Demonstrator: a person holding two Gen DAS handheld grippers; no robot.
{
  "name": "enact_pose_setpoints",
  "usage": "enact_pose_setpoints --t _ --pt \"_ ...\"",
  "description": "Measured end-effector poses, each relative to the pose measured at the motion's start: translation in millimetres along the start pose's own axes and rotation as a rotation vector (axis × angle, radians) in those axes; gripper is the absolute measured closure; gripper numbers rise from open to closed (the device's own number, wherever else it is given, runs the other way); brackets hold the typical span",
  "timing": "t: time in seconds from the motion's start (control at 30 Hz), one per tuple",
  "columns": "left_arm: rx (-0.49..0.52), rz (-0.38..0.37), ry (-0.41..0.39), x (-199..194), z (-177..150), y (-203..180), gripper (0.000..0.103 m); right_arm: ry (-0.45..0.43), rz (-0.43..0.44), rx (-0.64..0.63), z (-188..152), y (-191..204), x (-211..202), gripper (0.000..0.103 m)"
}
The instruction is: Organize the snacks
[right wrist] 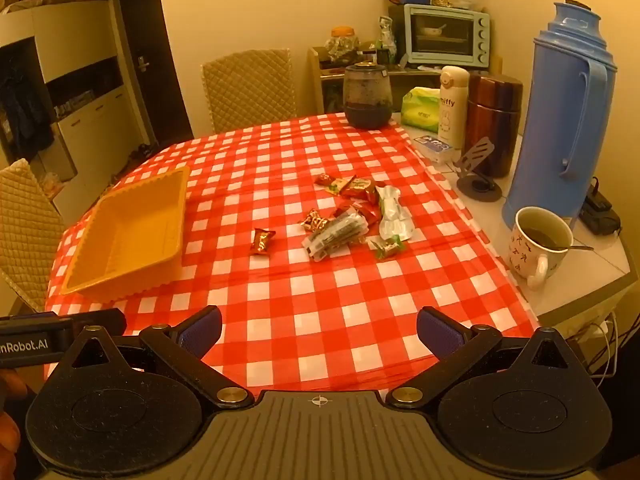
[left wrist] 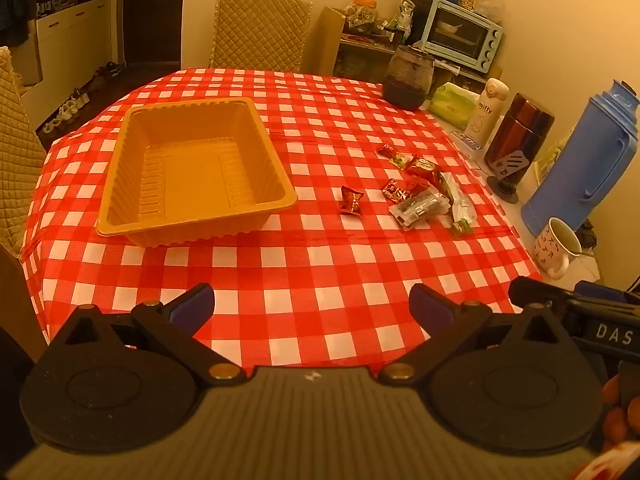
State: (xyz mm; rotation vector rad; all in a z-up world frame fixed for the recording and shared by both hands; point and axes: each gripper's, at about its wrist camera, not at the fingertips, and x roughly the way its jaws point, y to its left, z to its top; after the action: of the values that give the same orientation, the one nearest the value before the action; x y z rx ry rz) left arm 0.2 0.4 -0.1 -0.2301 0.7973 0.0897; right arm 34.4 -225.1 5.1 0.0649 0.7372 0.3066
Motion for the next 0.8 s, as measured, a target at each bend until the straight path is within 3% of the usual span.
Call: enact_pose_setpoints --t 0.8 --pt "0.015 0.005 -0.031 -7.1 -0.5 0.9 0.0 -0.002 -0.004 -0.009 -2.3 3.5 0.1 0.0"
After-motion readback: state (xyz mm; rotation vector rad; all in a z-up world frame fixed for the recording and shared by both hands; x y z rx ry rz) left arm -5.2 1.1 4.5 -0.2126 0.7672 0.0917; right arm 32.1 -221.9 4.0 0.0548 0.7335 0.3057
